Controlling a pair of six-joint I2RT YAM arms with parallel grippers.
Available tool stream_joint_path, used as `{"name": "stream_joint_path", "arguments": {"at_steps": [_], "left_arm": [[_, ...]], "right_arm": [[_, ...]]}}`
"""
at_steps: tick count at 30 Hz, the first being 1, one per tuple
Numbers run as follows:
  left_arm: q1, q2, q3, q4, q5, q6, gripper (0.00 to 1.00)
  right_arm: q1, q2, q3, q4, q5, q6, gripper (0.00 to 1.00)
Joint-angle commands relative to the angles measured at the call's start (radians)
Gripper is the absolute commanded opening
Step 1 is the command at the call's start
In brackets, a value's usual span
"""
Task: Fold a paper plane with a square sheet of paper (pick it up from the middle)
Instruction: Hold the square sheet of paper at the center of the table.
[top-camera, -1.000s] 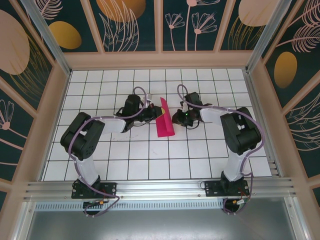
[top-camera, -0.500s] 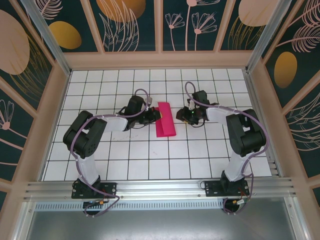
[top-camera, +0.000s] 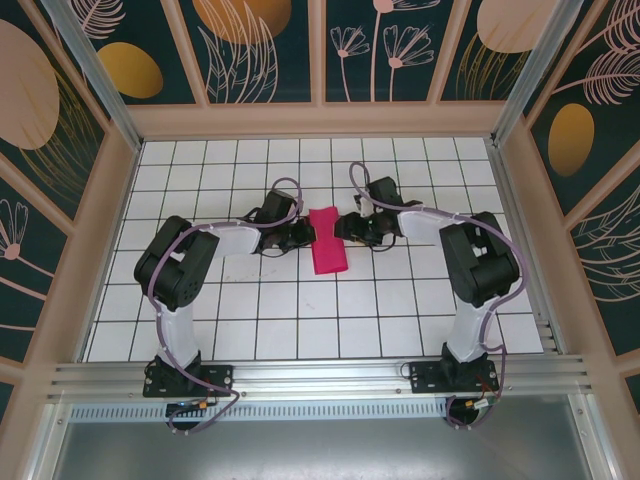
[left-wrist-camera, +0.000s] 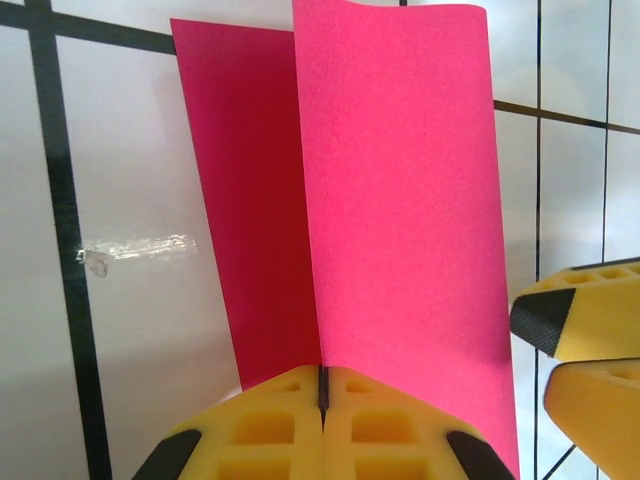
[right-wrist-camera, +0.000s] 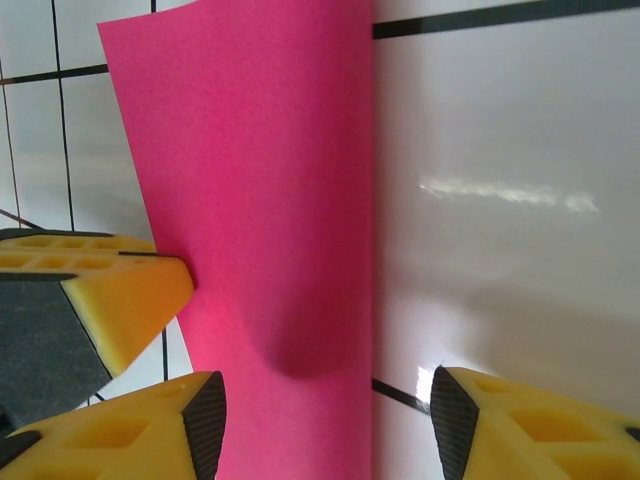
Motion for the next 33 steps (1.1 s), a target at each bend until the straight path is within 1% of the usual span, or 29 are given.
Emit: {"name": "stream_joint_path", "arguments": {"at_steps": [1,5,9,15,18,20,23,27,30,33], "left_arm": [[-0.003,0.019,0.025,-0.040,-0.025,0.024,0.00],[-0.003,0.023,0.032,-0.048,-0.036,0.027,0.00],[-0.003,0.030,0.039,-0.054,-0.043,0.031,0.00],[-0.002,0.027,0.052,-0.085,-0.071,0.035,0.01],[-0.002,0.011,0.056,-0.113,-0.091,0.035,0.13],[-0.002,-0.016,0.056,-0.126,-0.103,0.032,0.24],[0.000,-0.066,0.049,-0.137,-0.128,0.023,0.36],[0.005,-0.137,0.022,-0.143,-0.222,-0.011,0.42],[0.006,-0.173,-0.010,-0.117,-0.289,-0.033,0.43],[0.006,-0.192,-0.052,-0.047,-0.307,-0.048,0.43]], "right_arm": [[0.016,0.042,0.053,-0.042,-0.004,-0.033,0.60],[0.022,0.080,0.080,-0.060,-0.001,-0.034,0.59],[0.024,0.104,0.095,-0.073,0.012,-0.034,0.55],[0.030,0.145,0.103,-0.120,0.084,-0.027,0.50],[0.037,0.164,0.101,-0.145,0.134,-0.023,0.48],[0.044,0.178,0.101,-0.157,0.160,-0.025,0.47],[0.050,0.196,0.101,-0.174,0.202,-0.035,0.44],[0.050,0.208,0.100,-0.180,0.216,-0.055,0.43],[0.051,0.218,0.106,-0.184,0.215,-0.076,0.43],[0.051,0.228,0.113,-0.192,0.212,-0.097,0.43]]}}
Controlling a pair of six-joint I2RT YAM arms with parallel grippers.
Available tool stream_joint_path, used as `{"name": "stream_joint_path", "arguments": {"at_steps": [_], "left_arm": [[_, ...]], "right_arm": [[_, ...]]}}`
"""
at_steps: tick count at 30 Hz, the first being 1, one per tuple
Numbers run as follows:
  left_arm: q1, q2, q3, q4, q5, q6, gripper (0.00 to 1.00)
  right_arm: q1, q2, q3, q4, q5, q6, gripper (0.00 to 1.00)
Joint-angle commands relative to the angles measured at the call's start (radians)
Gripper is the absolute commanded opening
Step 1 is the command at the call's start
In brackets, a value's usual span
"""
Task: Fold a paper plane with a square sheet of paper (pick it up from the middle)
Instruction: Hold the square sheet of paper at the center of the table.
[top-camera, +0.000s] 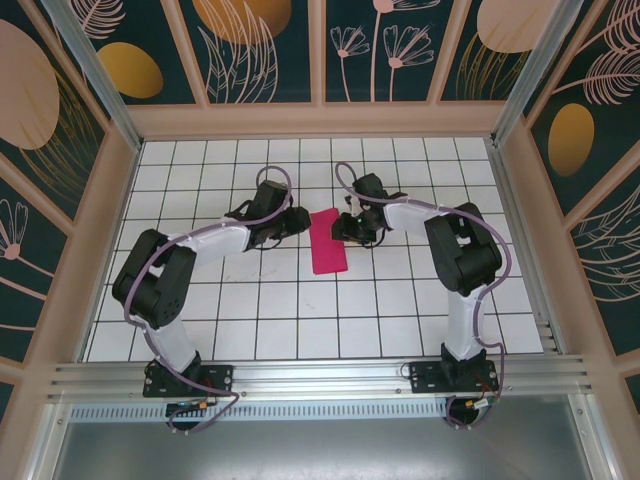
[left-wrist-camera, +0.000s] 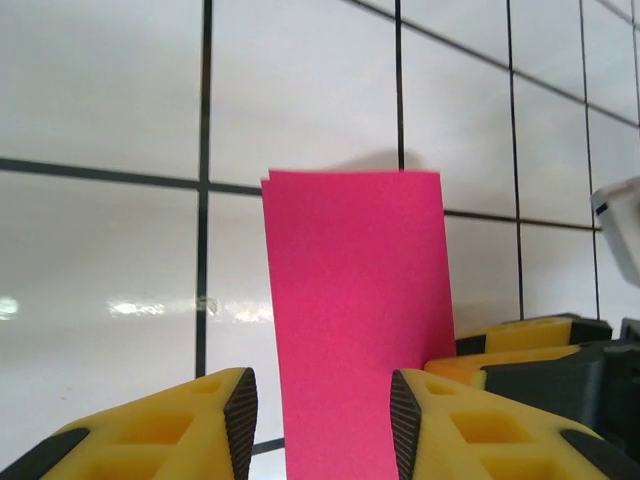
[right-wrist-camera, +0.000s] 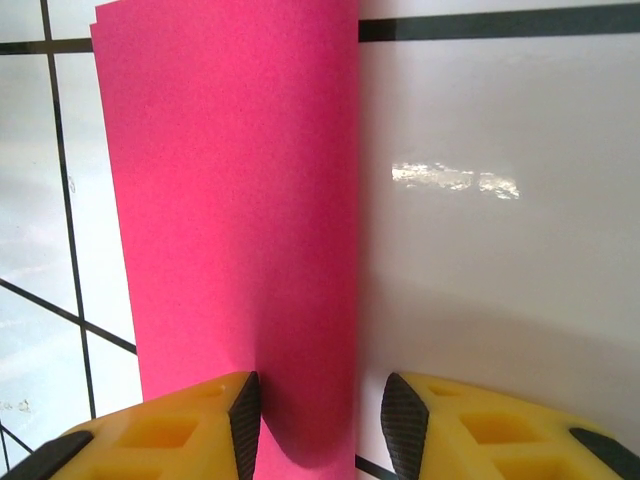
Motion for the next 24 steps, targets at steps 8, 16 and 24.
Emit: {"name": "stream_joint_path", "arguments": {"at_steps": [8,16,24], "left_arm": [[0.003,-0.017,-0.091,0.145,-0.069,-0.042,0.42],[0.003,0.013,-0.097,0.205,-0.016,-0.056,0.39],[0.003,0.053,-0.093,0.250,0.075,-0.061,0.36]], "right_arm": [[0.010,0.125,-0.028,-0.053,0.101,-0.079,0.43],[0.010,0.143,-0.022,-0.065,0.113,-0.073,0.42],[0.010,0.157,-0.018,-0.072,0.124,-0.072,0.42]]}}
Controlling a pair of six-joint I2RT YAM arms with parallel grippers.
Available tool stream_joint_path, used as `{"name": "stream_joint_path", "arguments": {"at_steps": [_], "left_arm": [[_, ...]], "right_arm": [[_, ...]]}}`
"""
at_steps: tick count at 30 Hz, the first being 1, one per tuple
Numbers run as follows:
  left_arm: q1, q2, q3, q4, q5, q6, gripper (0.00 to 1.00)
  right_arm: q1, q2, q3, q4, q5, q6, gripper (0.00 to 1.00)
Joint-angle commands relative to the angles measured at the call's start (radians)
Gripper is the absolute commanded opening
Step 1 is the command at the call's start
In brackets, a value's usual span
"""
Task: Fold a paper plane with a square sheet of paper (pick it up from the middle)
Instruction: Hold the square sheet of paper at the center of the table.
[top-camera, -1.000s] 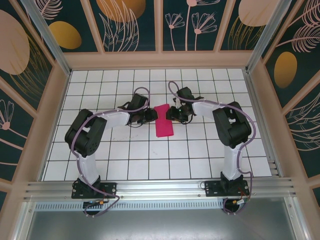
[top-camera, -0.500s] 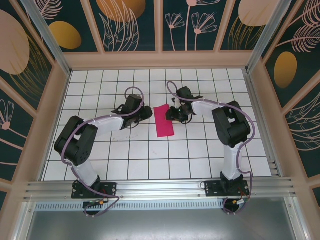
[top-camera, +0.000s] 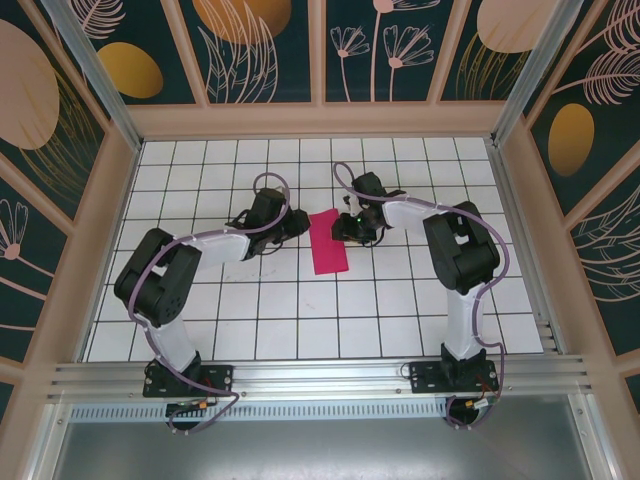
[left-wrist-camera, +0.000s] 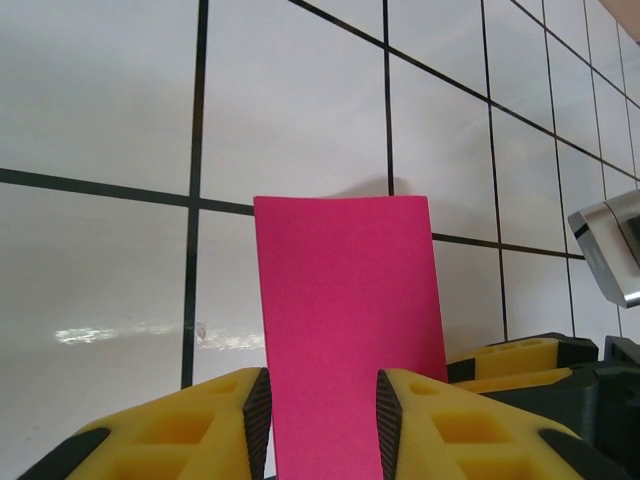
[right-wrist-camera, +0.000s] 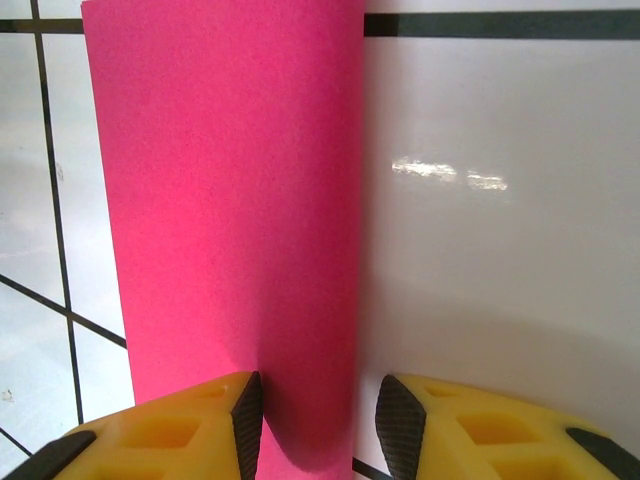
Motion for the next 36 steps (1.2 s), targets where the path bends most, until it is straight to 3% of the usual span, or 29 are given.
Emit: {"name": "stream_joint_path", "arguments": {"at_steps": [1,10,21,36], "left_arm": [[0.003,0.025,-0.002,0.044,0.051,-0.013,0.35],[-0.010,0.101,0.055,0.060,0.170,-0.011,0.28],[-0.015,0.173,0.108,0.010,0.200,-0.009,0.19],[-0.017,0.222,0.116,-0.012,0.200,-0.020,0.15]], "right_arm": [[0.010,0.139,-0.047,-0.032,0.127,-0.029,0.42],[0.014,0.150,-0.047,-0.034,0.130,-0.033,0.42],[0.015,0.162,-0.044,-0.038,0.133,-0.031,0.42],[0.018,0.172,-0.044,-0.036,0.127,-0.034,0.42]]}}
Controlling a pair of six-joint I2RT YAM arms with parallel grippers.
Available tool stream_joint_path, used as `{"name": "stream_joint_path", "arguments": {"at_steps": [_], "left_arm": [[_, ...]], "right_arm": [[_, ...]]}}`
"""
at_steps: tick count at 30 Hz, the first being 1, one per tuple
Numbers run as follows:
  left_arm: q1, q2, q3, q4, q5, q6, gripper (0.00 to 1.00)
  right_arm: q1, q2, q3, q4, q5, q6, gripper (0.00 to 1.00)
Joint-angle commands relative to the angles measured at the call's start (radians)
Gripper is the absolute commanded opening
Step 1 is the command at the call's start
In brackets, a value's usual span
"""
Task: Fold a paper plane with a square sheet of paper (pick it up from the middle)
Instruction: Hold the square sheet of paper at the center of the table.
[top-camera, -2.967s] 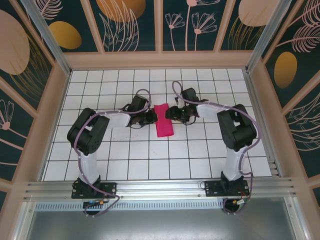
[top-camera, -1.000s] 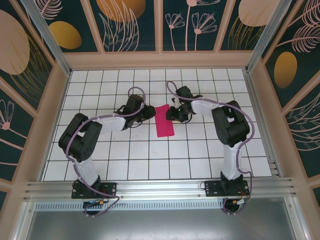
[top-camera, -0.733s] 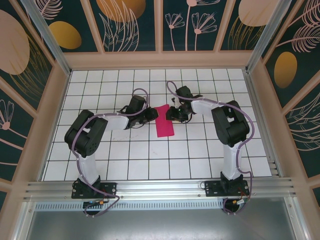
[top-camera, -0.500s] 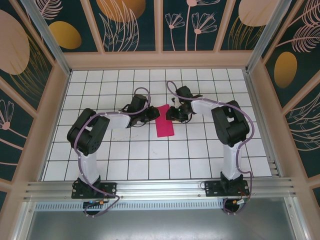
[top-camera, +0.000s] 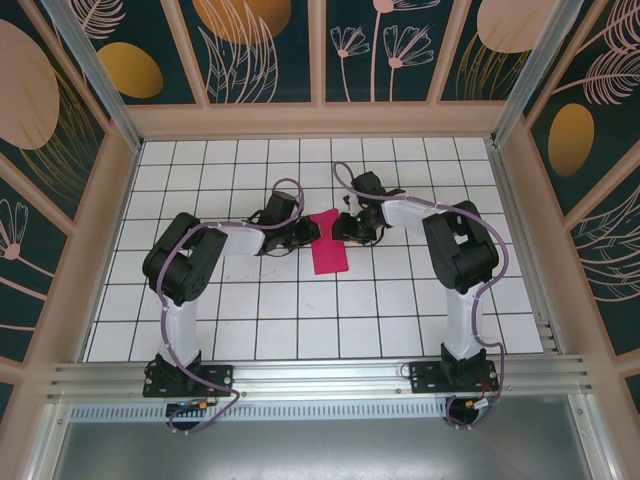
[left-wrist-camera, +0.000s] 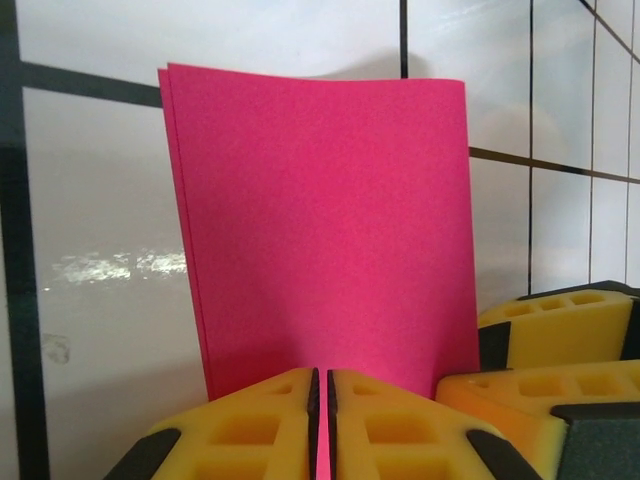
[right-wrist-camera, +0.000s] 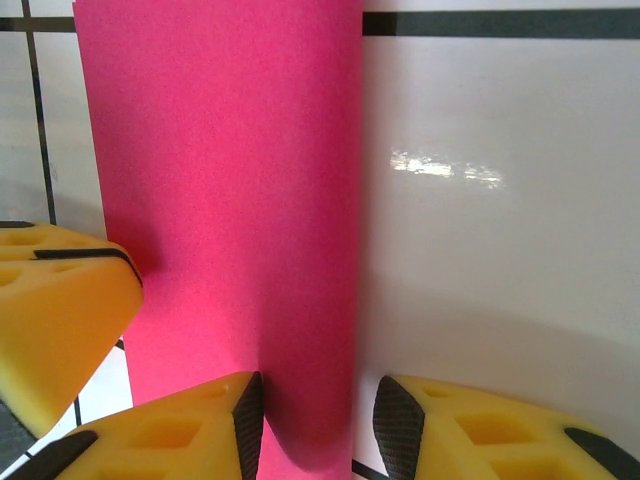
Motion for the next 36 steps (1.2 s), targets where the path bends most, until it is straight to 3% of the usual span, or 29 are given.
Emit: {"name": "stream_joint_path", "arguments": {"at_steps": [1,14,26,28,36], "left_arm": [[-0.005,0.017,0.016,-0.034,0.002,-0.008,0.14],[-0.005,0.049,0.011,-0.155,-0.049,-0.012,0.11],[-0.005,0.062,-0.020,-0.181,-0.095,-0.026,0.07],[-0.005,0.067,-0.020,-0.178,-0.096,-0.026,0.06],[-0.005,0.076,-0.017,-0.181,-0.096,-0.029,0.05]], "right_arm": [[0.019,0.157,-0.058,-0.019,0.126,-0.031,0.42],[0.021,0.122,-0.049,-0.030,0.116,-0.022,0.42],[-0.039,-0.162,-0.047,0.040,0.079,0.080,0.45],[-0.034,-0.170,-0.044,0.048,0.053,0.086,0.42],[0.004,-0.181,-0.048,0.119,-0.045,0.103,0.15]]}}
